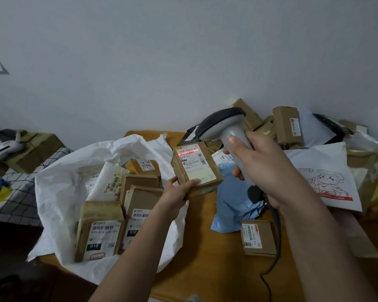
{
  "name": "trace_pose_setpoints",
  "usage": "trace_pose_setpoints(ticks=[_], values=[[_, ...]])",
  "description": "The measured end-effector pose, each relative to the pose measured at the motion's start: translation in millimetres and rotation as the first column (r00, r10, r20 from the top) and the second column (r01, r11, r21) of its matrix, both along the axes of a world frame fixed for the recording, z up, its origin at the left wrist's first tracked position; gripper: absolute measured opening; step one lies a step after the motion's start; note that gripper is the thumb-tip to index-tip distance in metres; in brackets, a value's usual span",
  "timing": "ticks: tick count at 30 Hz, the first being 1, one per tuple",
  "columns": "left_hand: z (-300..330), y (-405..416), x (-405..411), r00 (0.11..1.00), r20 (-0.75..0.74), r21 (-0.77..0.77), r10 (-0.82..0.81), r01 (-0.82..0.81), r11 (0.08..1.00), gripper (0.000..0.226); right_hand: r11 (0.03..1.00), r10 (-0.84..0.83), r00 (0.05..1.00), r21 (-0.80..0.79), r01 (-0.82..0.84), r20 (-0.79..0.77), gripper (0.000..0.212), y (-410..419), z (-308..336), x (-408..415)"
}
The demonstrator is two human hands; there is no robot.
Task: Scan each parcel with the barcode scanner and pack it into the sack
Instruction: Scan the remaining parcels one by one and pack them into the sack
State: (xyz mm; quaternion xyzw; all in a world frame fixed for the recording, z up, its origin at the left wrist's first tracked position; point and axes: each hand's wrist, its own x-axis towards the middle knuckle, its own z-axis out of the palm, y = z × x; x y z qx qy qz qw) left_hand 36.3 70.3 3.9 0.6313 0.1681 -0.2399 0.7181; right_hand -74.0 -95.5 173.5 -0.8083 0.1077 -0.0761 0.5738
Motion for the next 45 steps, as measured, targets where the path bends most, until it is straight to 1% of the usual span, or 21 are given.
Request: trace_pose_setpoints(ticks=[5,10,17,22,25,27,28,30,33,36,37,38,39,40,41,42,43,44,45], values=[[0,0,6,1.0,0.006,-0.013,-0.004,0.004,1.0,0.092,1.0,0.001,1.0,-0.007,-0.001,-0.024,0.025,6,0,14],[-2,-1,11,1.0,0.013,-0.01,-0.011,0.011,1.0,0.092,1.0,0.008,1.0,-0.029,-0.008,0.001,0.025,7,0,18],[1,3,13,1.0,0.013,-0.004,-0.002,0.002,1.0,0.092,0.999,0.025,1.0,-0.032,-0.025,0.003,0.025,7,-3,22],[3,8,14,1.0,-0.004,-0.003,0.012,-0.012,1.0,0.093,0.999,0.027,0.999,-0.021,-0.027,0.034,0.024,11,-4,25],[2,12,15,0.999,-0.012,-0.018,0.036,-0.036,0.999,0.093,0.999,0.05,0.998,-0.021,-0.049,0.026,0.025,14,-5,27],[3,14,15,0.998,0.012,-0.006,0.06,-0.06,0.998,0.091,0.998,0.061,0.998,0.007,-0.061,0.018,0.026,16,-6,27],[3,17,16,0.995,0.041,0.011,0.09,-0.09,0.996,0.089,0.998,0.058,0.998,0.03,-0.058,0.014,0.025,17,-7,28],[6,25,18,0.971,0.127,0.05,0.202,-0.209,0.977,0.087,0.997,0.044,0.999,0.059,-0.044,-0.001,0.025,17,-9,28],[23,43,21,0.875,0.316,0.117,0.367,-0.42,0.9,0.077,0.998,0.033,0.999,0.055,-0.031,-0.029,0.022,17,-13,30],[35,69,27,0.751,0.452,0.183,0.482,-0.607,0.773,0.071,0.999,0.034,0.999,0.036,-0.033,-0.04,0.022,19,-18,32],[38,79,30,0.717,0.477,0.223,0.508,-0.658,0.719,0.07,0.999,0.037,0.998,0.033,-0.035,-0.046,0.022,20,-20,32],[39,88,32,0.692,0.503,0.298,0.518,-0.701,0.648,0.069,0.999,0.04,0.998,0.033,-0.039,-0.05,0.023,22,-21,32],[40,96,33,0.68,0.531,0.411,0.505,-0.728,0.549,0.067,0.998,0.045,0.998,0.035,-0.043,-0.053,0.023,23,-22,33],[40,104,33,0.684,0.558,0.533,0.47,-0.73,0.428,0.066,0.998,0.049,0.997,0.039,-0.047,-0.055,0.022,25,-24,33],[39,111,31,0.697,0.585,0.622,0.415,-0.714,0.322,0.067,0.998,0.053,0.997,0.043,-0.051,-0.056,0.021,27,-25,33],[35,118,30,0.723,0.605,0.678,0.334,-0.688,0.26,0.069,0.998,0.056,0.997,0.045,-0.053,-0.057,0.02,28,-26,33],[29,125,27,0.768,0.599,0.731,0.226,-0.64,0.237,0.069,0.998,0.058,0.997,0.044,-0.055,-0.058,0.019,29,-26,34],[22,130,25,0.826,0.554,0.795,0.108,-0.563,0.229,0.065,0.998,0.059,0.997,0.042,-0.056,-0.059,0.019,29,-27,34],[13,134,23,0.882,0.471,0.861,0.003,-0.46,0.218,0.057,0.998,0.058,0.996,0.041,-0.056,-0.062,0.019,29,-28,34]])
